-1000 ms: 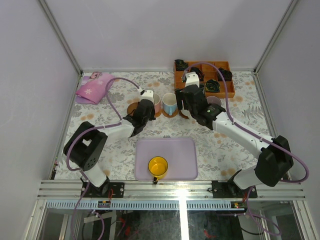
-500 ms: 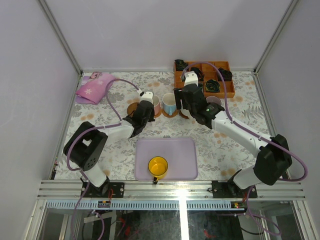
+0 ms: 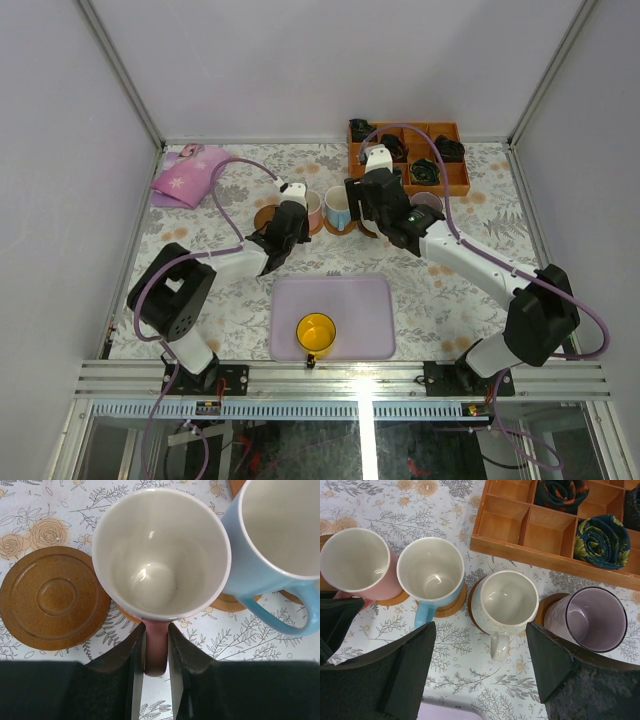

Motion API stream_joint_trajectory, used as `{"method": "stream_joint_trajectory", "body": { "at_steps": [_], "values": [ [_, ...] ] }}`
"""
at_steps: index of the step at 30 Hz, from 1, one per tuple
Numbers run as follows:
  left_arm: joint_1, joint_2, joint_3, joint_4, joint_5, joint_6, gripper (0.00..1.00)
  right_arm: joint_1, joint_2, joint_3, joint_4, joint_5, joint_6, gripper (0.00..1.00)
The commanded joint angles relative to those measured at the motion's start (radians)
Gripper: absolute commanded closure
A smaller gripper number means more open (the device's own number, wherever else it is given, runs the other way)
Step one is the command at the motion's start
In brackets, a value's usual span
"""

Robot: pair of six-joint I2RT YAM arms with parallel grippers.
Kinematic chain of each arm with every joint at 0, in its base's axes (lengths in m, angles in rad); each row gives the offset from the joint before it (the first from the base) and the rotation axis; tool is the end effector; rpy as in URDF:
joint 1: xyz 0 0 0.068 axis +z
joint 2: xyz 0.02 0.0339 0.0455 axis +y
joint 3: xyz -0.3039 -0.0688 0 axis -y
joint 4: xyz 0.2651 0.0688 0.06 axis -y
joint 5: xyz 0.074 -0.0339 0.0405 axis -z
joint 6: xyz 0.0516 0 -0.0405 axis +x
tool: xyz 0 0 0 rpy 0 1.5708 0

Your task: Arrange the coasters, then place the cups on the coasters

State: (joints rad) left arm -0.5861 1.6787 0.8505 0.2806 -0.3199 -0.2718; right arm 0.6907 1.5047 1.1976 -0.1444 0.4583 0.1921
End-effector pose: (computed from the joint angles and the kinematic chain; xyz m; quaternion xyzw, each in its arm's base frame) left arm 0.3265 -0.1973 0.1969 0.0577 0.8624 -0.0747 0.4973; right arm 0.3067 0.2238 0.3413 -0.0868 0.8295 0.0468 0.5497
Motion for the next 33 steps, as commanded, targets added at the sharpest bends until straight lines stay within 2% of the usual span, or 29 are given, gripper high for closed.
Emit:
{"method": "stream_joint_trajectory", "body": {
  "at_steps": [1, 6, 25, 33],
  "values": [
    [0.008, 0.009, 0.013, 0.07, -0.013, -0.019, 0.77, -0.01, 0.006, 0.051, 0.033, -0.012, 0.01, 0.2],
    [0.008, 0.012, 0.021, 0.056, -0.015, -0.022, 0.71, -0.01, 0.009, 0.055, 0.031, -0.015, 0.009, 0.2],
    [0.006, -0.074, -0.04, 0.006, 0.038, -0.09, 0.68, -0.01, 0.009, 0.065, 0.025, -0.038, 0.012, 0.2],
    [0.005, -0.077, -0.026, -0.014, 0.07, -0.102, 0.63, -0.01, -0.004, 0.058, 0.023, -0.04, 0.02, 0.2]
  ]
}}
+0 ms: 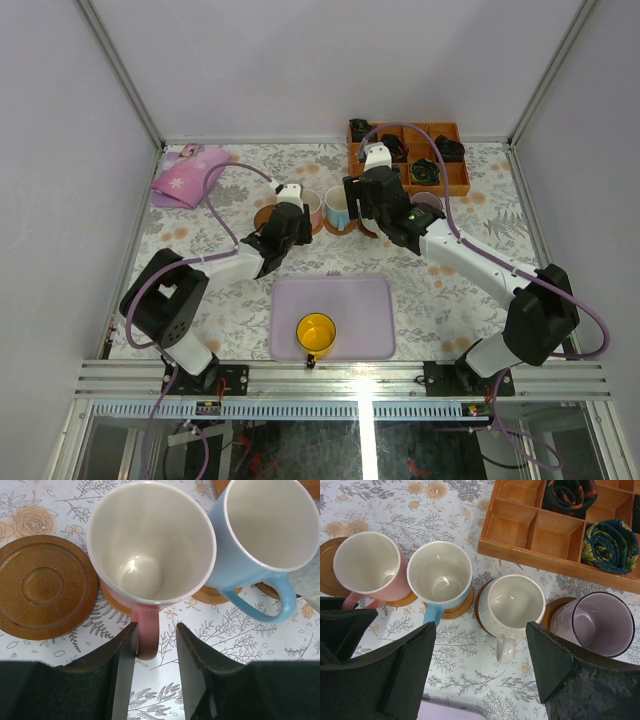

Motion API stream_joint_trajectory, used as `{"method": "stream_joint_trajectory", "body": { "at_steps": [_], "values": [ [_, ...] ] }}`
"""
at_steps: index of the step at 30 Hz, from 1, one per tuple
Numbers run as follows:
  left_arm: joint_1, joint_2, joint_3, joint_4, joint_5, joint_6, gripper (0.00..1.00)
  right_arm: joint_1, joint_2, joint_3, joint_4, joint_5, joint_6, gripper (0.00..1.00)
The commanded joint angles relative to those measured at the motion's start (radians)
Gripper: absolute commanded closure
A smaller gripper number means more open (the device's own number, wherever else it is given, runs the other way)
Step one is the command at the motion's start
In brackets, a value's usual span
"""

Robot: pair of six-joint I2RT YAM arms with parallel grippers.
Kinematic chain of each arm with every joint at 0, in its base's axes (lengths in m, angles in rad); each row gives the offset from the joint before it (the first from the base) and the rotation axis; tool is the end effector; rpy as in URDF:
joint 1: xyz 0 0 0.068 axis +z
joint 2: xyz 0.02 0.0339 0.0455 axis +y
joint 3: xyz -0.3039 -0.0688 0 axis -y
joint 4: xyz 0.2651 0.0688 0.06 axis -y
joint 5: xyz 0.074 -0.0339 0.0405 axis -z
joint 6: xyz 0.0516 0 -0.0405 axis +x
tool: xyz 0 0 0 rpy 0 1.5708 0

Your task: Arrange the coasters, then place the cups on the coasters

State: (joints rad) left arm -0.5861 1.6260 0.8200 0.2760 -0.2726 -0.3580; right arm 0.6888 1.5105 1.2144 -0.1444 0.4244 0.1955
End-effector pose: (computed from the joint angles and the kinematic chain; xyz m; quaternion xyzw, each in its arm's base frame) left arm 0.3162 -0.1933 0.2047 0.0307 0.8617 -0.1190 0.4923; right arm 0.3086 0.2265 0.3453 -0.0922 0.8281 0.0633 0.5493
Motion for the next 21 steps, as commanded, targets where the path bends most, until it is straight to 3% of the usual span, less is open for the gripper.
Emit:
{"method": "stream_joint_trajectory", "body": {
  "at_steps": [1, 13, 21],
  "values": [
    [0.004, -0.024, 0.007, -0.014, 0.024, -0.017, 0.62, -0.008, -0.011, 0.039, 0.023, -0.006, 0.016, 0.2],
    [-0.016, -0.034, 0.01, -0.021, 0.038, -0.023, 0.43, -0.008, -0.024, 0.024, 0.024, -0.005, 0.025, 0.2],
    [-0.023, -0.036, 0.019, -0.02, 0.058, -0.018, 0.4, -0.008, -0.03, 0.016, 0.028, -0.008, 0.031, 0.2]
  ]
}}
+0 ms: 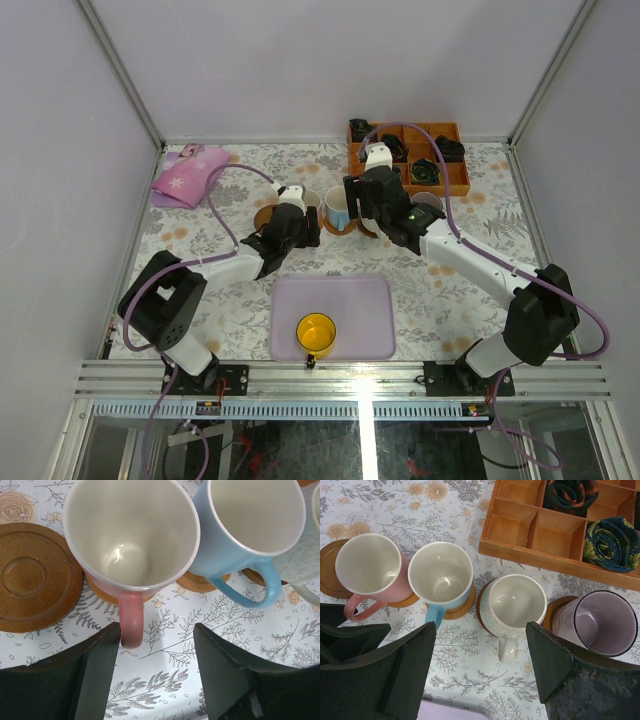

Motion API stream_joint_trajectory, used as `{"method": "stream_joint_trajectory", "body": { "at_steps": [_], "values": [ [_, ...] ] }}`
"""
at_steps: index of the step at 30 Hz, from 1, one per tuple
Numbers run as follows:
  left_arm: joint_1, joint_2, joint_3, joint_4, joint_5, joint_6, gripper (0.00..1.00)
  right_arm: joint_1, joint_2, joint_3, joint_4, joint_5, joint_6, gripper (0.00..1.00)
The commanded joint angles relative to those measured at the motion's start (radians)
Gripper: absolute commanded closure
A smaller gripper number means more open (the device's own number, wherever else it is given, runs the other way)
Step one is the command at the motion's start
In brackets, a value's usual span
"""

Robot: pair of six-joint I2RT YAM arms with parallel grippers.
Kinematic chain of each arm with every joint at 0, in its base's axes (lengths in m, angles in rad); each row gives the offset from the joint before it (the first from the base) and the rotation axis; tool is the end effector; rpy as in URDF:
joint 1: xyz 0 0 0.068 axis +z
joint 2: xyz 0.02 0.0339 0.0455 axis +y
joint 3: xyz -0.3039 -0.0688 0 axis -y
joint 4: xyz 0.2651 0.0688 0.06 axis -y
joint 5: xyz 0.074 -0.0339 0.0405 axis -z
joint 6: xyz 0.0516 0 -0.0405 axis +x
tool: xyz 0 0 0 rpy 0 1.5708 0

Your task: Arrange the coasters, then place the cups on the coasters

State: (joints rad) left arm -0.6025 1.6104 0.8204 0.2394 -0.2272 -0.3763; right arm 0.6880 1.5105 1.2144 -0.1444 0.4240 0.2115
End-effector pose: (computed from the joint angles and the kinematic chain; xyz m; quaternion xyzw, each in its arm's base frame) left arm 0.3091 -0.1985 0.2061 0.0429 0.8678 -0.1407 0.4747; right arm 0.3088 0.2263 0.3453 -0.0853 0.8289 0.0676 0.5487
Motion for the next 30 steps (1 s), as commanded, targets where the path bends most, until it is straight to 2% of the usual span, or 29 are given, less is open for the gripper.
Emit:
{"method": "stream_joint_trajectory", "body": {
  "at_steps": [1, 13, 20, 26, 28, 30],
  "values": [
    [-0.007, -0.02, 0.018, 0.016, 0.016, 0.001, 0.4, -0.007, -0.03, 0.015, 0.027, -0.008, 0.013, 0.2],
    [-0.028, -0.012, 0.029, 0.009, 0.03, 0.007, 0.38, -0.008, -0.028, 0.013, 0.03, -0.017, 0.016, 0.2],
    [-0.029, -0.019, 0.035, -0.032, -0.017, 0.001, 0.33, -0.007, -0.029, 0.012, 0.028, -0.017, 0.016, 0.2],
    [-0.029, -0.1, 0.004, -0.11, -0.08, -0.014, 0.27, -0.008, -0.039, 0.007, 0.027, -0.008, 0.018, 0.2],
    [-0.029, -0.15, -0.013, -0.154, -0.095, -0.015, 0.2, -0.007, -0.038, 0.009, 0.026, -0.005, 0.019, 0.2],
    [-0.03, -0.212, -0.028, -0.214, -0.099, -0.009, 0.18, -0.008, -0.039, 0.011, 0.025, -0.005, 0.021, 0.2]
  ]
}}
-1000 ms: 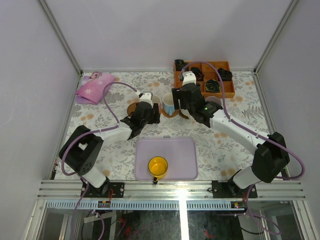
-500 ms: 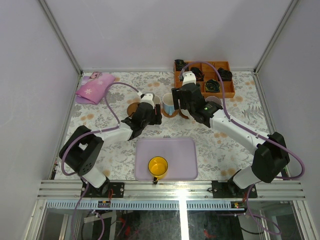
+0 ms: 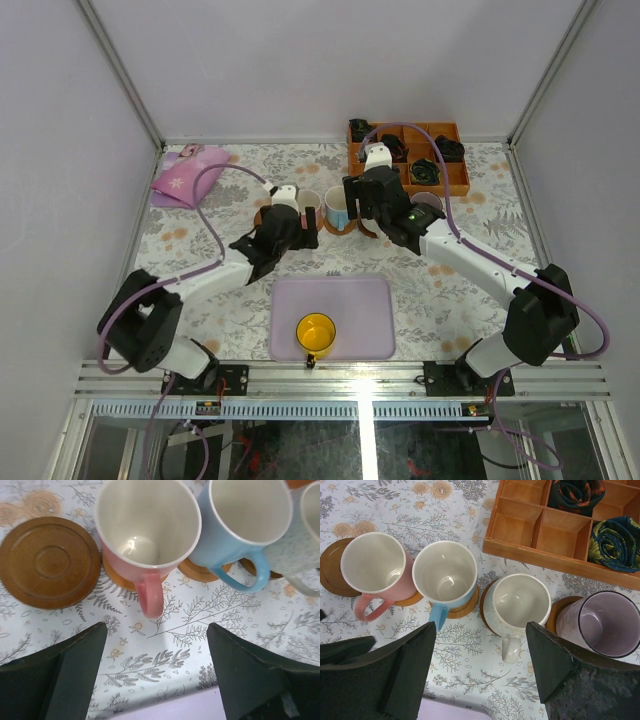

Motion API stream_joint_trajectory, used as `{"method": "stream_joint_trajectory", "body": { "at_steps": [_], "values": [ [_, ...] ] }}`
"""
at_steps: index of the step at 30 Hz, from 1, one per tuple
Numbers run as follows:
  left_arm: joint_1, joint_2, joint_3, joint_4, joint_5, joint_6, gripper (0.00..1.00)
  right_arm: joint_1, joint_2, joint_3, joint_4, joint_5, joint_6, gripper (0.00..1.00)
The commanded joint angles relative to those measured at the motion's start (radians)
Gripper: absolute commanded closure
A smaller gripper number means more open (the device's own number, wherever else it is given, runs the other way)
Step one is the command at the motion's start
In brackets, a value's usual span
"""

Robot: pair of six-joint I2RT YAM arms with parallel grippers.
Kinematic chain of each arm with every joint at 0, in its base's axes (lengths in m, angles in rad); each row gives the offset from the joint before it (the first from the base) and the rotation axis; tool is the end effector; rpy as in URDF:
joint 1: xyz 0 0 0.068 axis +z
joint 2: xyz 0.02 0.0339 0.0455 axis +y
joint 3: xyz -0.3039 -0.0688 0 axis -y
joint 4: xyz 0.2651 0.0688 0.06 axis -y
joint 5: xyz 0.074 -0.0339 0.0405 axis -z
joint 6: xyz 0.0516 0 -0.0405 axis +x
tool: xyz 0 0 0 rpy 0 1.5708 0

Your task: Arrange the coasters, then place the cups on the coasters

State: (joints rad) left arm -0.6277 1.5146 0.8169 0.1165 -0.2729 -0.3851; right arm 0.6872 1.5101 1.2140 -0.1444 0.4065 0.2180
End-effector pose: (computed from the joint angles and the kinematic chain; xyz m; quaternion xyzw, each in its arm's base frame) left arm 0.2898 -0.1931 0.2247 0.0414 0.8733 -0.1235 0.4695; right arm 0.3086 0.2268 0.3451 -0.0871 0.8296 0.0761 0.5462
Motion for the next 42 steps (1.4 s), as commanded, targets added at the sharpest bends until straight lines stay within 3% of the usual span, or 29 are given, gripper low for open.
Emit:
{"method": "stream_joint_trajectory", "body": {
  "at_steps": [1, 8, 15, 19, 24, 31, 42],
  "values": [
    [-0.004, -0.151, -0.033, -0.124, -0.049, 0.005, 0.18, -0.006, -0.04, 0.011, 0.025, 0.014, 0.018, 0.2],
    [-0.009, -0.4, -0.071, -0.411, 0.132, 0.027, 0.15, -0.006, -0.037, 0.014, 0.007, 0.016, 0.053, 0.2],
    [-0.079, -0.563, -0.09, -0.567, 0.282, -0.053, 0.08, -0.009, -0.018, 0.014, -0.001, 0.021, 0.078, 0.2],
    [-0.194, -0.614, -0.075, -0.648, 0.261, -0.108, 0.0, -0.011, -0.001, 0.027, -0.001, 0.019, 0.074, 0.2],
    [-0.303, -0.672, -0.078, -0.74, 0.228, -0.216, 0.0, -0.012, 0.019, 0.047, -0.024, -0.003, 0.076, 0.18],
    [-0.42, -0.728, -0.101, -0.809, 0.203, -0.358, 0.0, -0.011, 0.023, 0.042, -0.039, -0.023, 0.07, 0.0],
    [-0.708, -0.557, -0.11, -0.785, 0.051, -0.477, 0.0, -0.011, -0.01, 0.006, -0.011, -0.038, 0.062, 0.01]
  ]
}}
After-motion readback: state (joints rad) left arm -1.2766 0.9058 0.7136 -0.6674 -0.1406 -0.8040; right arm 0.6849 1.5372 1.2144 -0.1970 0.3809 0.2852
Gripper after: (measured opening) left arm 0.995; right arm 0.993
